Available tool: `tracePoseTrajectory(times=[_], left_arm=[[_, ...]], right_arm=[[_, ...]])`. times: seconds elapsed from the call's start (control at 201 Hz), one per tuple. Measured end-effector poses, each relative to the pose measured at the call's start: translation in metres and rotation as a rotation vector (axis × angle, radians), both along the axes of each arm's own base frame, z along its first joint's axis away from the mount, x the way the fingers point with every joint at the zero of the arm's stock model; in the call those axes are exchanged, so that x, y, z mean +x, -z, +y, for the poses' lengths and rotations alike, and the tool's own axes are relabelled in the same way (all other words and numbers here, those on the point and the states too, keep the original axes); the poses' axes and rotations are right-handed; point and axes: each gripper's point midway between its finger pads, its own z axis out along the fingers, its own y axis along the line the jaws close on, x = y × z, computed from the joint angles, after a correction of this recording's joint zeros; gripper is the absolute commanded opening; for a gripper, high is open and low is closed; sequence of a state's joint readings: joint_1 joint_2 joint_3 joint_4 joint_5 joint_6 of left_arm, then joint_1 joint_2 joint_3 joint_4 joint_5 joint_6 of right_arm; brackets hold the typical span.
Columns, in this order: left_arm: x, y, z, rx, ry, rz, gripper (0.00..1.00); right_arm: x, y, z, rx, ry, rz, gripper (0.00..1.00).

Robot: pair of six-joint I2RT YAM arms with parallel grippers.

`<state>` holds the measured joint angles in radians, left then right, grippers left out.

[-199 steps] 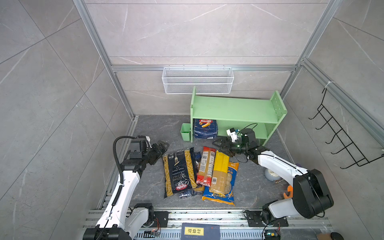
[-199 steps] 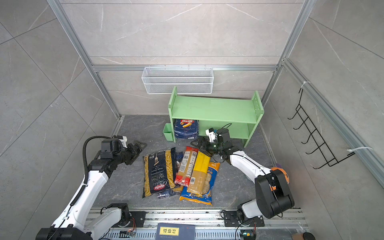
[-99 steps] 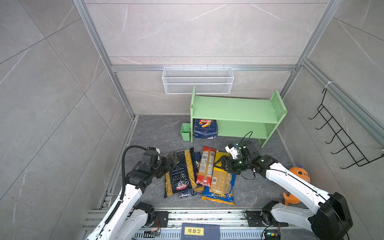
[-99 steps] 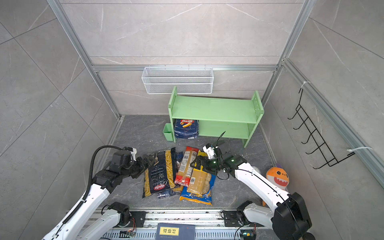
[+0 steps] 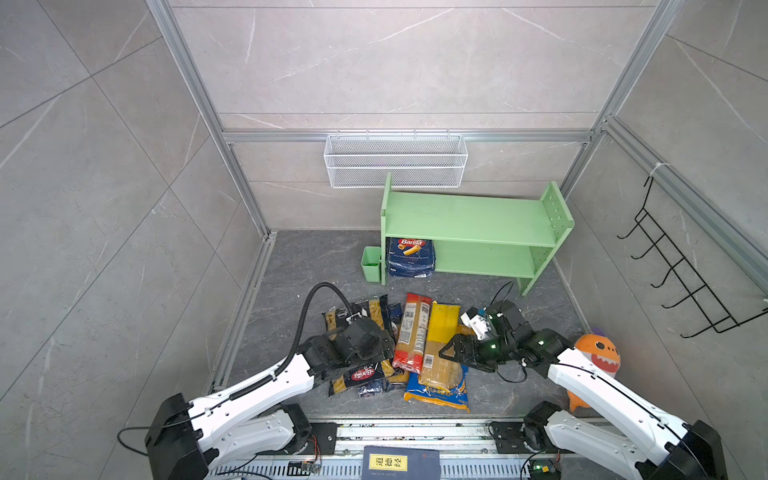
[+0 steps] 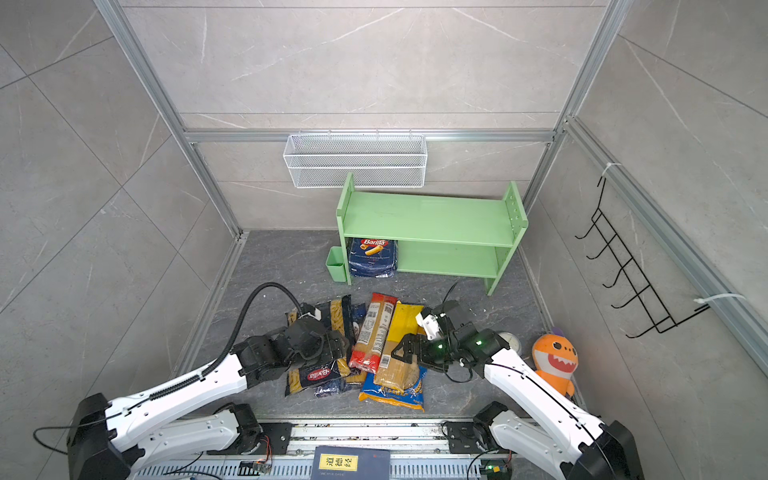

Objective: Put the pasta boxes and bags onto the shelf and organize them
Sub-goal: 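Reach both grippers toward the yellow spaghetti pack in the pile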

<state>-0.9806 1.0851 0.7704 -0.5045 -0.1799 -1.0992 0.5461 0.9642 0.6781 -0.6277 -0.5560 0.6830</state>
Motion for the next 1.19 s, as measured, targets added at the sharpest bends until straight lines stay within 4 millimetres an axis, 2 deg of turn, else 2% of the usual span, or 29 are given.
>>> tracePoseTrajectory(times=[0.174, 0.284, 0.523, 0.697, 0.961, 1.19], left_arm=[[0.001, 0.007, -0.034, 0.031, 0.043, 0.004, 0.85], [0.005, 0.004, -0.053, 0.025, 0.060, -0.001, 0.85], [0.015, -0.005, -0.075, -0.004, 0.071, -0.017, 0.86], [0.018, 0.000, -0.092, -0.002, 0.098, 0.004, 0.86], [0.023, 0.006, -0.095, -0.016, 0.103, 0.034, 0.84], [0.037, 0.009, -0.073, -0.045, 0.049, 0.044, 0.78]], right_arm=[[-0.012, 0.009, -0.007, -0.009, -0.001, 0.016, 0.97], [-0.020, 0.014, -0.014, -0.020, 0.004, 0.018, 0.97], [-0.036, 0.023, -0.030, -0.056, 0.030, 0.016, 0.98], [-0.039, 0.024, -0.033, -0.051, 0.046, 0.017, 0.96], [-0.030, 0.024, -0.021, -0.024, 0.049, 0.049, 0.89], [-0.014, 0.023, -0.005, 0.023, 0.046, 0.063, 0.85]])
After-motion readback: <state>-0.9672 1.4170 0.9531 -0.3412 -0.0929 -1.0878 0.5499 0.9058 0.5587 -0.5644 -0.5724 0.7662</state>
